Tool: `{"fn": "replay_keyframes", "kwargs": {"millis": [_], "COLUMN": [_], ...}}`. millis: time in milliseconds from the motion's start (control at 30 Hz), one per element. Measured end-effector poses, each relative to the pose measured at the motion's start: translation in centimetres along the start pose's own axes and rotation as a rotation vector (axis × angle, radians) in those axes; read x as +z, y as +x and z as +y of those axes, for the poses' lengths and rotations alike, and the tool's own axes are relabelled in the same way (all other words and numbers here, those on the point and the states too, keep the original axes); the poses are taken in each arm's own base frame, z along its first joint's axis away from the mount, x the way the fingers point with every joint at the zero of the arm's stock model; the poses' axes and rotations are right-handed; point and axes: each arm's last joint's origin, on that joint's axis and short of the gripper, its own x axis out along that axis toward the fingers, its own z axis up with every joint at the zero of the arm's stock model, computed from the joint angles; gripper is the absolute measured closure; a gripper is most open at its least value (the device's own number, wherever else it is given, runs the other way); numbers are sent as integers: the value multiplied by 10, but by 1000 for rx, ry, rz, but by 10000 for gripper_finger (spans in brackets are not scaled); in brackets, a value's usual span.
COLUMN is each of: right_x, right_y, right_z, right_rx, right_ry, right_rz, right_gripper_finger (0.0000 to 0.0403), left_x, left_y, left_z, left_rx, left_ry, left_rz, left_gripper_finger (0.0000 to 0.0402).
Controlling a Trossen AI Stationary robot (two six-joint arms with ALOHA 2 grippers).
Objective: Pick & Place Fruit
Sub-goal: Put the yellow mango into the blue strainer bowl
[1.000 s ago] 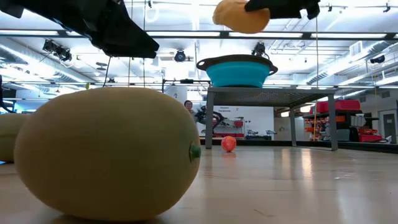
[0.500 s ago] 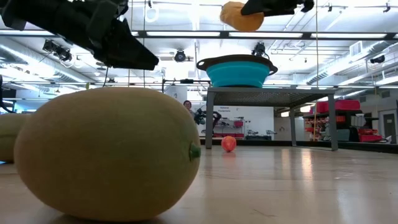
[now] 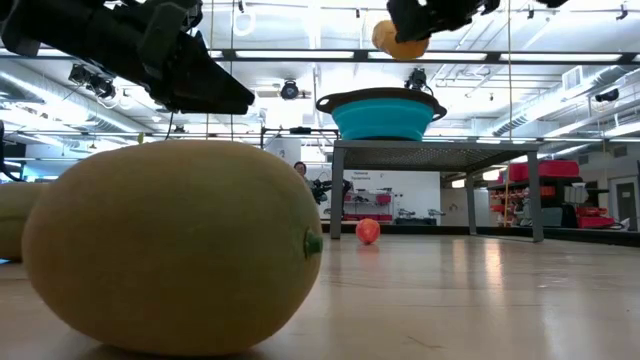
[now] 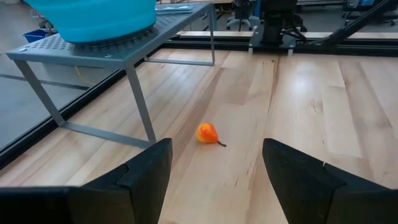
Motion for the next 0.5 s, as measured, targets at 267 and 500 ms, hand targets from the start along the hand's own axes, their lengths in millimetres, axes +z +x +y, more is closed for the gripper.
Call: {"fn": "replay_keyframes", "kwargs": {"millis": [267,500], "right_x": [-4,-14], "right_y": [22,47], "right_z": [-3,-8], "right_rx": [49,38], "right_ry": [3,-42], "right_rz": [-45,-15], "right_gripper_finger": [172,152], "left_x": [0,0], "left_y": [0,0], "left_z": [0,0], "left_rx": [-1,-1], "left_ry": [-1,-2], "left_rz": [-2,-2], "left_gripper_finger": [143,143]}}
